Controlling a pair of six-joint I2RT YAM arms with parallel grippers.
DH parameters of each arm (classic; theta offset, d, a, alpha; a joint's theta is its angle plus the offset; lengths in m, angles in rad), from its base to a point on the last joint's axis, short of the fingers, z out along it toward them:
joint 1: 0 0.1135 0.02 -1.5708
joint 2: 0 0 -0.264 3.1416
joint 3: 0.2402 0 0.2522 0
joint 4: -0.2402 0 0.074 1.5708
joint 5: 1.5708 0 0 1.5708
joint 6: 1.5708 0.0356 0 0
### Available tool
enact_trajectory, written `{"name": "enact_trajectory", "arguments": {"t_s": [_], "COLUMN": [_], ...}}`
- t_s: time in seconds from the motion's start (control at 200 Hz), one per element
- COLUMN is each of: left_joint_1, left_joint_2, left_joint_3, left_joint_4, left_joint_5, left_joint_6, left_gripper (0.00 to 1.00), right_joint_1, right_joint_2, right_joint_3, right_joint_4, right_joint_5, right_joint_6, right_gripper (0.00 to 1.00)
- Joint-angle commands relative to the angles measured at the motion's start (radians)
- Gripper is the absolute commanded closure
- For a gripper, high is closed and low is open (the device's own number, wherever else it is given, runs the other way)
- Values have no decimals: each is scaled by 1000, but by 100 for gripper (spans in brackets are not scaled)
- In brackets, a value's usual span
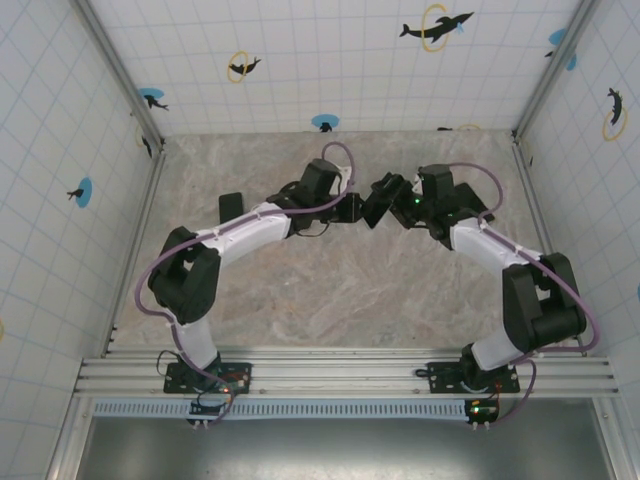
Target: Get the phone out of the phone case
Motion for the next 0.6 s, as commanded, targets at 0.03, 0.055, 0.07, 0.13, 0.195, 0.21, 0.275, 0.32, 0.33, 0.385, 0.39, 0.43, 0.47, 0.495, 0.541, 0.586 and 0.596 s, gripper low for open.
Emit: {"name": "enact_trajectory", "arguments": {"t_s": [0.03,0.055,0.07,0.13,0.195,0.21,0.275,0.32,0.33,0.385,0.39,0.43,0.47,0.495,0.541,0.586,0.596], "left_joint_1": [38,45,49,68,85,89,107,118,119,127,127,129,130,130,129,129,129], "left_joint_2": [-93,-98,-101,-117,-137,-143,-164,-179,-184,-202,-203,-216,-229,-238,-249,-257,-258], "left_joint_3": [25,28,29,30,29,27,20,10,7,-10,-10,-21,-32,-46,-68,-81,-83], "left_joint_4": [-34,-39,-43,-53,-64,-66,-60,-37,-32,4,7,25,43,61,98,123,128], "left_joint_5": [137,159,173,221,260,268,305,330,336,362,366,380,388,390,405,415,416], "left_joint_6": [50,51,51,44,42,42,28,5,-4,-47,-49,-75,-95,-114,-147,-173,-178], "left_gripper": [96,97,96,97,97,97,97,97,97,97,97,97,97,97,97,97,97], "right_joint_1": [-29,-35,-37,-53,-83,-87,-108,-118,-119,-134,-135,-148,-157,-159,-156,-150,-149], "right_joint_2": [-68,-72,-77,-95,-116,-120,-131,-133,-133,-132,-132,-129,-127,-126,-119,-107,-104], "right_joint_3": [-9,-8,-10,-27,-71,-83,-120,-135,-139,-156,-158,-180,-206,-221,-240,-244,-244], "right_joint_4": [110,115,119,148,219,244,335,375,384,416,418,470,555,615,707,773,786], "right_joint_5": [-133,-145,-151,-168,-206,-220,-280,-319,-325,-360,-362,-385,-401,-406,-414,-427,-428], "right_joint_6": [-124,-137,-144,-162,-153,-148,-137,-134,-136,-123,-121,-93,-41,-7,48,93,102], "right_gripper": [9,9,9,8,9,9,11,13,13,16,16,18,21,22,25,28,29]}}
